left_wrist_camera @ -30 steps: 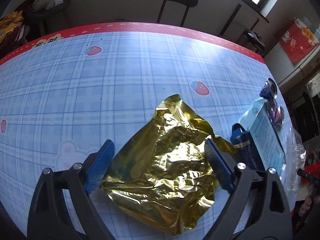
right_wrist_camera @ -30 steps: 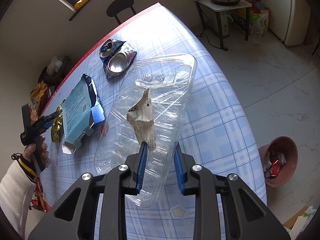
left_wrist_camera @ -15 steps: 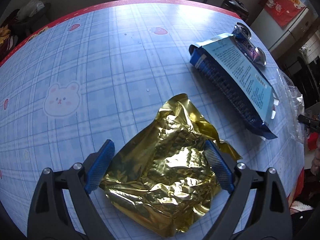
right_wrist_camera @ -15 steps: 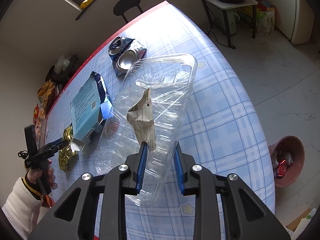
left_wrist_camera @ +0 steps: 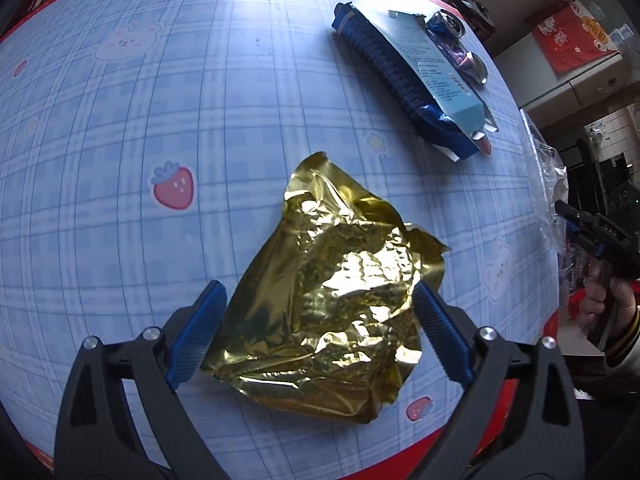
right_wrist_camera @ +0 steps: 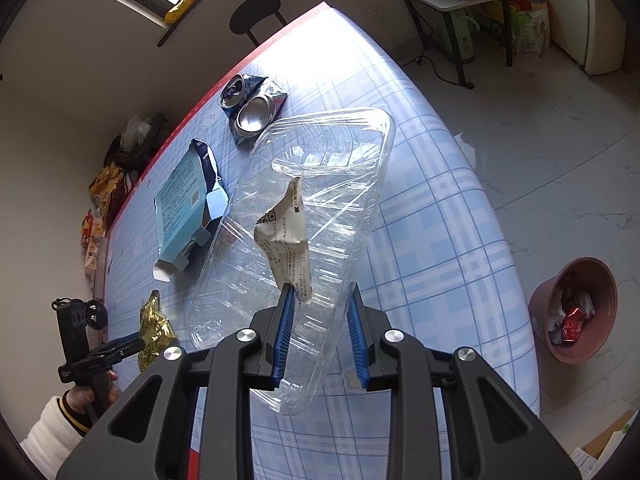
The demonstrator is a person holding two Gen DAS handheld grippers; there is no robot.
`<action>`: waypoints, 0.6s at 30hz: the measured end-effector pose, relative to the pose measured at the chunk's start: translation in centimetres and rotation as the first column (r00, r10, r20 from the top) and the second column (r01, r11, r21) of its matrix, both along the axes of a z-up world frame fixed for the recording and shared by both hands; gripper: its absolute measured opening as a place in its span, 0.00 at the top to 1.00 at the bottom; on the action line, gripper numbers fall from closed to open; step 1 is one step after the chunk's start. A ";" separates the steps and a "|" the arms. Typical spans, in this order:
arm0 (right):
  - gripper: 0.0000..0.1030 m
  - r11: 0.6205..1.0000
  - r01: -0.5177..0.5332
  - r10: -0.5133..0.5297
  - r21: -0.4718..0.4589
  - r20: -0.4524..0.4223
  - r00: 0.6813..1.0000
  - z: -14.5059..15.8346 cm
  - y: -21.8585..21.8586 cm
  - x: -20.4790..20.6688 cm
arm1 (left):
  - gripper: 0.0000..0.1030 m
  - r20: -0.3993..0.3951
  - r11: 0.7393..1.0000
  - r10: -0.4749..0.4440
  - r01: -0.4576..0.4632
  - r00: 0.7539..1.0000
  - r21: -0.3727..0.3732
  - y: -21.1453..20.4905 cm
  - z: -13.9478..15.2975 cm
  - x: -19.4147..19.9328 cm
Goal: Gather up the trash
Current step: 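Close the left tool on the gold foil wrapper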
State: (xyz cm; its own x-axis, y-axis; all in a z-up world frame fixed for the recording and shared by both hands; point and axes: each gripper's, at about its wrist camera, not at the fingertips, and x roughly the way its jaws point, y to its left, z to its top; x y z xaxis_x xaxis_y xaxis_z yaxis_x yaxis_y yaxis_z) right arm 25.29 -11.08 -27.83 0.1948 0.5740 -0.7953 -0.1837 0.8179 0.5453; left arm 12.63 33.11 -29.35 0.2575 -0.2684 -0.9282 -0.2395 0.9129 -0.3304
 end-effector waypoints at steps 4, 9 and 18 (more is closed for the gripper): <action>0.75 1.000 -0.010 0.010 0.019 0.014 1.000 0.7 -0.4 -0.4 | 0.08 -0.019 0.998 -0.063 0.063 0.998 0.004 -2.7 0.0 -1.8; 0.75 0.999 -0.019 0.019 0.032 0.021 1.000 1.2 -0.7 -0.9 | 0.07 -0.037 0.988 -0.116 0.119 0.993 0.096 -6.1 -0.2 -2.7; 0.75 0.999 -0.021 0.020 0.039 0.032 0.999 1.7 -1.4 -1.3 | 0.05 0.000 0.966 0.056 -0.054 0.998 0.254 -8.6 1.7 0.0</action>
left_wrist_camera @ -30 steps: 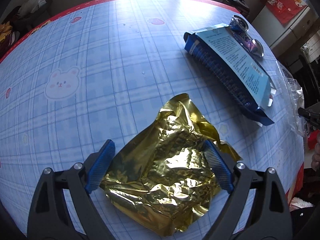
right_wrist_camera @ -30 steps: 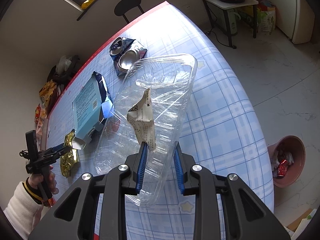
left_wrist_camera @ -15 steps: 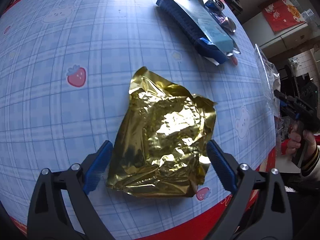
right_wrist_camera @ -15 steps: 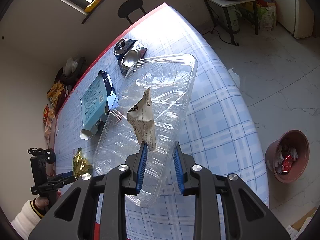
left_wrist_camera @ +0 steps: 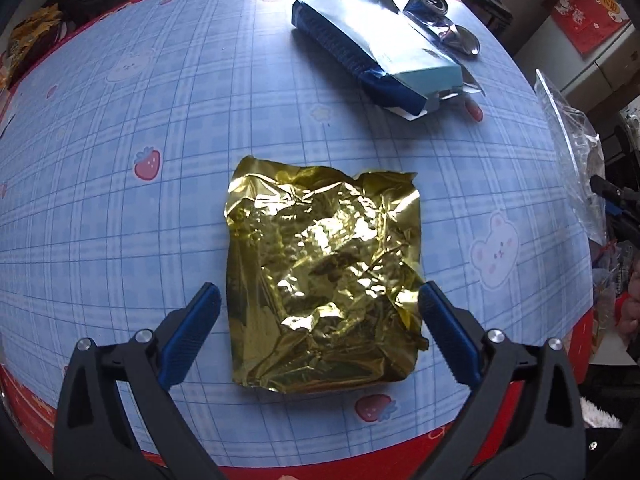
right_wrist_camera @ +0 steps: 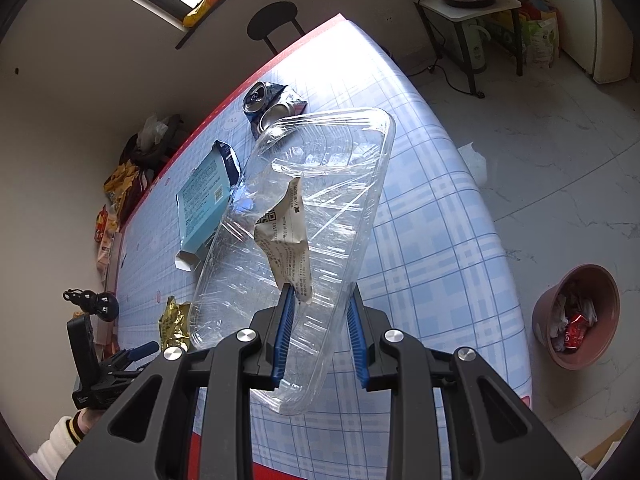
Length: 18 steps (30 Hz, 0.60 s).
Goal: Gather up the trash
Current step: 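Close the left tool on the gold foil wrapper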
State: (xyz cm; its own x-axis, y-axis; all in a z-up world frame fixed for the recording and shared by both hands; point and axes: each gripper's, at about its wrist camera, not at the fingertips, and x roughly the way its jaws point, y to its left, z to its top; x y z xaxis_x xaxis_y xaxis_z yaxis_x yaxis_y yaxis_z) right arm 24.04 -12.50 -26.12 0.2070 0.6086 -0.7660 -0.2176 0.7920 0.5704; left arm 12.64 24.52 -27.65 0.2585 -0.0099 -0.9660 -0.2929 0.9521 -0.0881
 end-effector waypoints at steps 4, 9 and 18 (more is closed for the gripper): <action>0.75 1.000 0.006 -0.006 0.005 0.002 1.000 0.1 -0.4 0.0 | 0.05 0.003 0.991 -0.012 0.011 1.000 0.135 -2.3 0.9 1.3; 0.75 1.000 0.020 -0.020 0.011 -0.005 1.000 -0.2 -0.8 0.1 | 0.05 -0.076 0.949 -0.027 0.049 0.997 0.310 -4.8 -0.7 2.2; 0.75 0.999 0.033 -0.033 0.012 -0.010 0.999 -0.3 -1.1 0.2 | 0.09 -0.106 0.924 -0.012 0.052 0.994 0.379 -4.9 -1.6 2.3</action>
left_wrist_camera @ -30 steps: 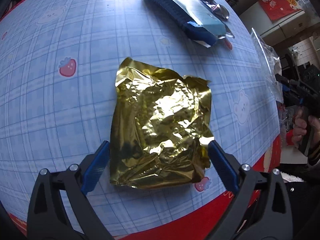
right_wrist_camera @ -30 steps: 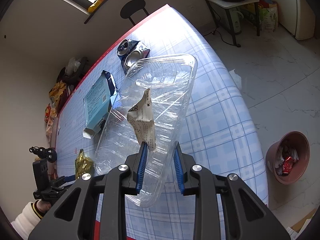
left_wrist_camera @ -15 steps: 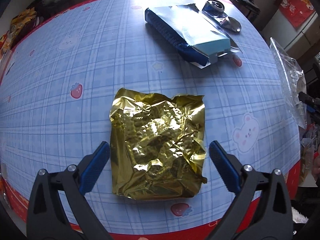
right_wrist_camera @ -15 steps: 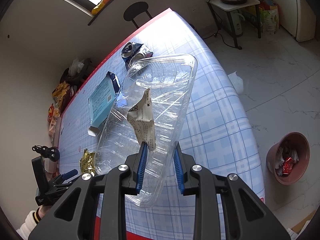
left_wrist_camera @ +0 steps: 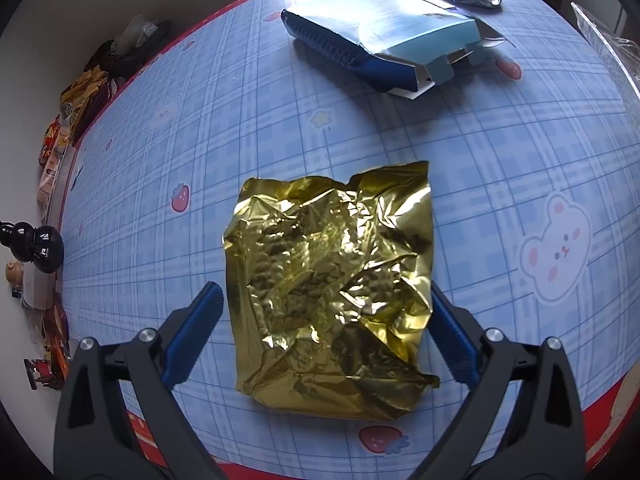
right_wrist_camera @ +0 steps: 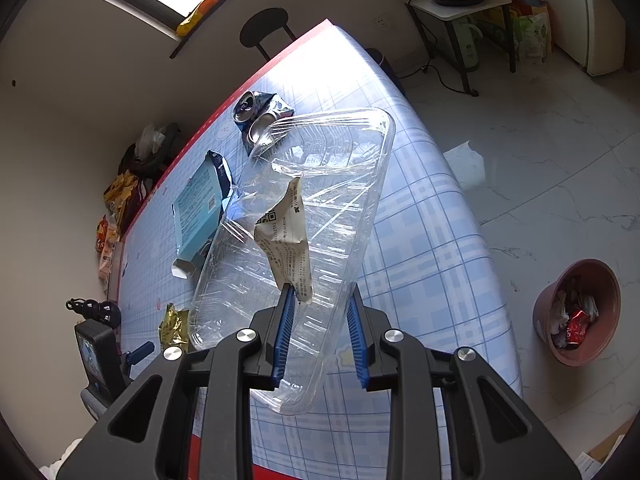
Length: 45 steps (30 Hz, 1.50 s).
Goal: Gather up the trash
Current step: 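Close the left tool on the gold foil wrapper, then lift the gold wrapper with the left tool while the right carries the tray toward the bin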
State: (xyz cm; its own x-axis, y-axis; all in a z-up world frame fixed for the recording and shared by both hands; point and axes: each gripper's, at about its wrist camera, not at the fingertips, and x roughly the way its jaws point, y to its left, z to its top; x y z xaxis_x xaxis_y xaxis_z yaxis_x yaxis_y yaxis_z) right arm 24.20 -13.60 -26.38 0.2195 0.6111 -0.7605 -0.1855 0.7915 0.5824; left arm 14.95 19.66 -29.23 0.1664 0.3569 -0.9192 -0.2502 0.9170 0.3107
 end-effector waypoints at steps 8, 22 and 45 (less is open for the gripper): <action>0.75 1.000 0.008 -0.008 0.012 0.004 1.000 0.3 -0.2 -0.1 | 0.44 0.037 0.995 0.020 -0.016 0.999 -0.094 1.3 1.1 -0.2; 0.75 0.999 0.027 -0.027 0.034 0.004 1.000 0.5 -1.4 -0.2 | 0.68 0.211 0.933 0.162 -0.080 0.964 -0.351 5.8 7.2 -3.1; 0.75 0.975 0.217 -0.220 0.040 0.087 0.972 3.1 -13.8 -2.9 | 0.68 0.409 0.789 -0.145 0.355 0.901 -0.502 -12.5 14.8 5.3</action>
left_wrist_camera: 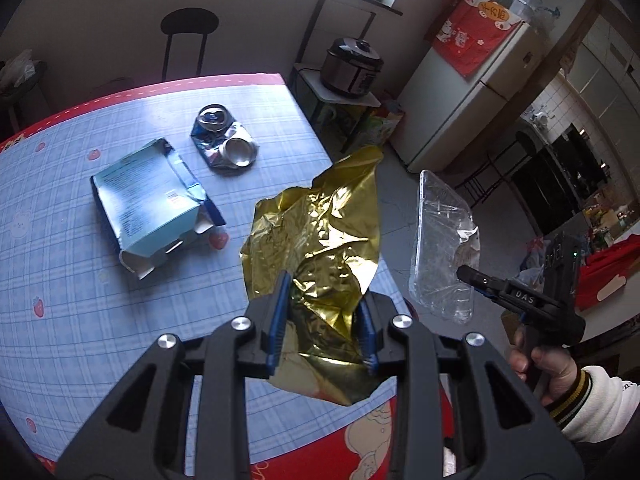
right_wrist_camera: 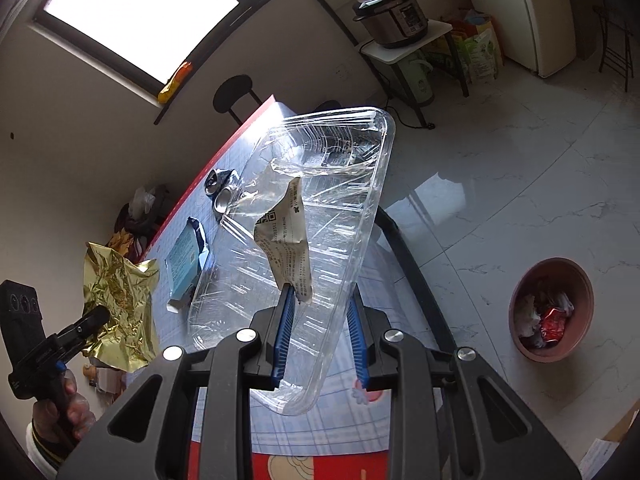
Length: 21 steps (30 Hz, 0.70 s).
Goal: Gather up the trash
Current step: 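Lift the gold wrapper with the left tool while the right carries the tray toward the bin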
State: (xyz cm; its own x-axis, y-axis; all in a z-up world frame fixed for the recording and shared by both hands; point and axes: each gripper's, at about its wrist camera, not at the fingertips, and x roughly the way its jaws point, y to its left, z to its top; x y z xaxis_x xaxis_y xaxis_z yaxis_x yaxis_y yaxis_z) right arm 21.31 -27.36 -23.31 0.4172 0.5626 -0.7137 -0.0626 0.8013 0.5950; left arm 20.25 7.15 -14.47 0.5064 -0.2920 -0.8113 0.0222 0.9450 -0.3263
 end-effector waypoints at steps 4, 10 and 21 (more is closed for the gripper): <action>0.75 0.994 0.102 -0.102 -0.038 0.009 0.995 0.4 -6.2 -1.6 | 0.68 0.004 0.991 -0.130 0.130 0.991 -0.033 -6.2 -0.5 2.7; 0.75 0.955 0.287 -0.286 -0.075 0.020 0.958 1.0 -16.4 -4.9 | 0.68 -0.011 0.947 -0.318 0.317 0.948 -0.060 -16.4 -2.3 5.6; 0.75 0.832 0.544 -0.546 -0.112 0.012 0.838 -0.1 -30.2 -11.7 | 0.67 -0.139 0.841 -0.537 0.516 0.832 -0.161 -34.5 -11.2 9.6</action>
